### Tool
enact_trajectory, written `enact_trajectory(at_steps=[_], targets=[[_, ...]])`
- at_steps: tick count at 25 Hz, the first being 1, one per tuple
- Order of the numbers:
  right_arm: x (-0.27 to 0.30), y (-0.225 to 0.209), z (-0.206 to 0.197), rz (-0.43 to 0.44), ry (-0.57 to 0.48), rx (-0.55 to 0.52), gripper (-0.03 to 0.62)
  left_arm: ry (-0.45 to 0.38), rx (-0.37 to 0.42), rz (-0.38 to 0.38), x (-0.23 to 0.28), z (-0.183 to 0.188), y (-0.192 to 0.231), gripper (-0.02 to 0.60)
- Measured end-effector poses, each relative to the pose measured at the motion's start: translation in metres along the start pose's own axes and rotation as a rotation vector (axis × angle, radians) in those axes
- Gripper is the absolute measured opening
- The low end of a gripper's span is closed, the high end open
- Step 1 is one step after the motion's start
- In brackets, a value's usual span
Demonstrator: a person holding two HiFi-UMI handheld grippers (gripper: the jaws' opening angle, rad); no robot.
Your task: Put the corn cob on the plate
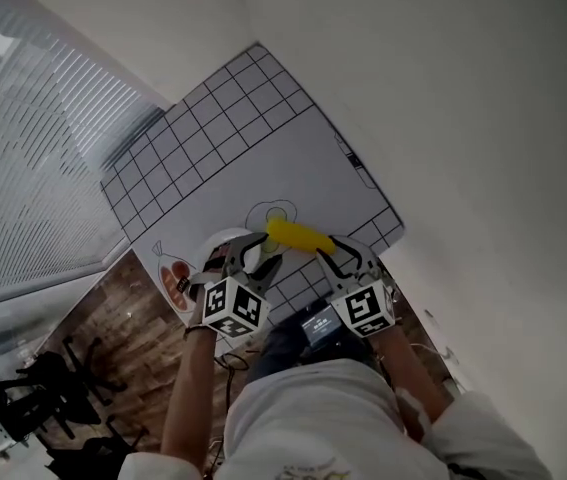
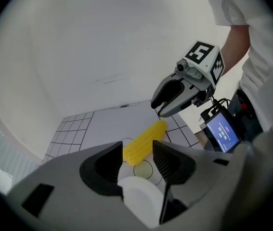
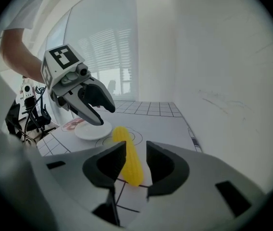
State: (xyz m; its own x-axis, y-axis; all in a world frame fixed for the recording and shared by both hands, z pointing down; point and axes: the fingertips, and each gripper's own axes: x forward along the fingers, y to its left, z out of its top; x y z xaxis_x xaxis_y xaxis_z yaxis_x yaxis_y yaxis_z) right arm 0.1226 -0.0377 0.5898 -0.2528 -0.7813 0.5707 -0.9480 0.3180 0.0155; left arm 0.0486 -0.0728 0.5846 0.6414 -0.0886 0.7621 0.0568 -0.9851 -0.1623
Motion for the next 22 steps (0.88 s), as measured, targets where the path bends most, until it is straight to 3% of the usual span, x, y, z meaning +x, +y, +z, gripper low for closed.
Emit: enact_trajectory(at_steps=[5,10,14,18,22], targets=[[0.009,0.004,-0.012,0.038,0.039,0.007,0.170,0.096,0.152,-0.051,0.015,-0.009,-0.004,0.216],[0.017,0.008,-0.022,0.072,0.068,0.024,0.219,0.152,0.221,-0.130,0.029,-0.013,-0.005,0.249],[0.023,0.011,-0.026,0.093,0.090,0.016,0.225,0.220,0.344,-0.184,0.039,-0.021,-0.008,0.262],[0.029,0.014,-0.034,0.114,0.128,0.014,0.238,0.272,0.346,-0.278,0.049,-0.028,-0.012,0.307],[0.033,0.018,-0.042,0.123,0.157,0.011,0.249,0.312,0.390,-0.331,0.058,-0.030,-0.010,0.307]])
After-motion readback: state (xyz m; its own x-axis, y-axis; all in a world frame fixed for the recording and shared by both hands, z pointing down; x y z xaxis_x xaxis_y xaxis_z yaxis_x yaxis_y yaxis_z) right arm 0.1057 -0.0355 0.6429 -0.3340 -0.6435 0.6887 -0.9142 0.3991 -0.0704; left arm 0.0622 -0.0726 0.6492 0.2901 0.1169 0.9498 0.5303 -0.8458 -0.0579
